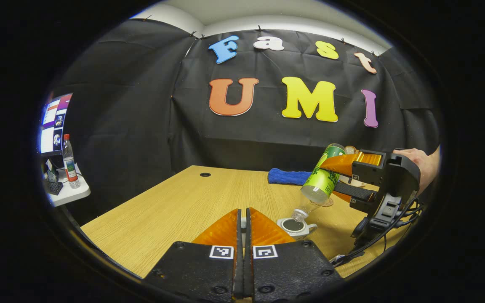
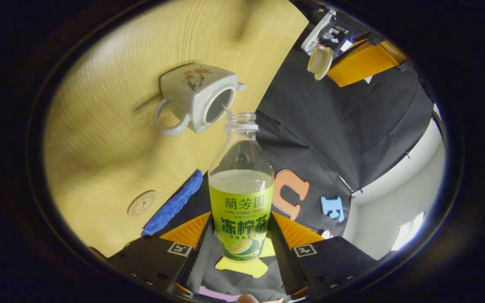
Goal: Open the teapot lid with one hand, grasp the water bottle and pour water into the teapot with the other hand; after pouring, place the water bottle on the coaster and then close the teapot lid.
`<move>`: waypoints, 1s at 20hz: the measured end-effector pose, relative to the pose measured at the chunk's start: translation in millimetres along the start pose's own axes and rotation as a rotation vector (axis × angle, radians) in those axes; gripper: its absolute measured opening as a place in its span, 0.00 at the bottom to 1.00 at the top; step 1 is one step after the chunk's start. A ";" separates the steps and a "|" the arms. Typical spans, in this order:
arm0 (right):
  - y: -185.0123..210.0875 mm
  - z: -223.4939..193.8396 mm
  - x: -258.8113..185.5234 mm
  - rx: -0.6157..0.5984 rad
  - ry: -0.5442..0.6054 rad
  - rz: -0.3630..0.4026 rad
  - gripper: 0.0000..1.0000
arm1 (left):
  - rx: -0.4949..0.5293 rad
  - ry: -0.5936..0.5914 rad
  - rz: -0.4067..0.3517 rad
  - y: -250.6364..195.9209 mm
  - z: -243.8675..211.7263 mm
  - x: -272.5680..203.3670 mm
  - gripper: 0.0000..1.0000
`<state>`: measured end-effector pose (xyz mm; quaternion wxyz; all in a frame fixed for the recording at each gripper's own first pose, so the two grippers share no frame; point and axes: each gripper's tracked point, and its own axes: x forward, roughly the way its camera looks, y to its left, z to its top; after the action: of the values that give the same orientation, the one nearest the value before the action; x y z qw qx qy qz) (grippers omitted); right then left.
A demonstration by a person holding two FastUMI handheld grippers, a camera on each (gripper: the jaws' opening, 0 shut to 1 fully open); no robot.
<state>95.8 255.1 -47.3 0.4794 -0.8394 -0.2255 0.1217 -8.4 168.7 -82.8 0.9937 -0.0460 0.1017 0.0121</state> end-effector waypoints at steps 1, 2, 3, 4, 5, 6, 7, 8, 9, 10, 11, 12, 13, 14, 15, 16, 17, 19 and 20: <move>0.5 -0.1 -0.7 -0.001 0.000 0.000 0.72 | 0.000 -0.001 0.000 0.2 -0.1 0.3 0.02; 0.5 -0.2 -0.5 -0.003 0.002 0.000 0.72 | 0.001 0.000 0.000 -0.3 0.2 0.1 0.03; 0.2 -0.7 -0.8 -0.003 0.001 -0.001 0.72 | 0.001 0.000 0.000 0.3 -0.8 0.2 0.03; 0.5 -0.5 -0.4 -0.004 0.002 -0.001 0.72 | 0.000 0.000 0.001 0.6 -0.9 -0.3 0.03; 0.4 -0.7 -0.1 -0.005 0.003 0.000 0.72 | 0.000 0.001 0.001 0.2 -0.3 0.3 0.03; 0.5 -0.7 0.4 -0.007 0.004 0.001 0.72 | 0.000 0.002 0.003 0.5 -0.4 0.1 0.03; 0.8 -0.2 0.3 -0.007 0.004 0.001 0.72 | 0.000 0.003 0.003 0.9 -0.9 -0.2 0.03; 1.0 -0.3 0.2 -0.007 0.003 0.001 0.72 | 0.001 0.002 0.004 0.9 -0.4 -0.2 0.03; 1.0 -0.7 0.6 -0.008 0.003 0.001 0.72 | 0.001 0.002 0.004 1.2 -1.0 -0.1 0.02; 0.9 -0.4 0.5 -0.009 0.002 0.000 0.72 | 0.001 0.001 0.003 1.3 -0.4 -0.2 0.03; 0.6 0.1 0.3 -0.009 0.002 -0.001 0.72 | 0.001 0.003 0.001 0.4 -0.9 -0.7 0.02; -0.5 0.6 -0.4 -0.009 0.001 -0.002 0.72 | 0.001 0.003 0.002 0.6 -0.5 -0.7 0.03; -0.5 0.3 -0.7 -0.007 0.001 -0.002 0.72 | 0.001 0.003 0.002 1.2 -0.8 -0.5 0.03; -0.8 0.9 0.4 -0.005 0.001 -0.002 0.72 | 0.002 0.002 0.004 2.1 -0.6 -0.2 0.03; -0.2 0.4 0.5 -0.004 0.001 -0.003 0.72 | 0.002 0.002 0.006 2.5 -1.1 -0.6 0.03; -0.3 -0.2 0.4 -0.002 0.002 -0.004 0.72 | 0.001 0.002 0.006 2.8 -0.7 -1.2 0.03; -0.4 -0.3 0.2 0.002 0.002 -0.004 0.72 | 0.001 0.001 0.008 3.5 -0.3 -1.3 0.03; -0.8 -1.1 1.4 0.020 0.005 -0.004 0.72 | -0.002 0.000 0.012 4.2 -0.4 -1.0 0.03; 0.5 -2.3 1.4 0.038 0.008 -0.002 0.72 | -0.003 0.001 0.014 4.9 -1.0 -0.7 0.03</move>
<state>98.1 253.9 -46.5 0.4962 -0.8304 -0.2221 0.1221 -9.5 173.5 -84.1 0.9934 -0.0467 0.1027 0.0190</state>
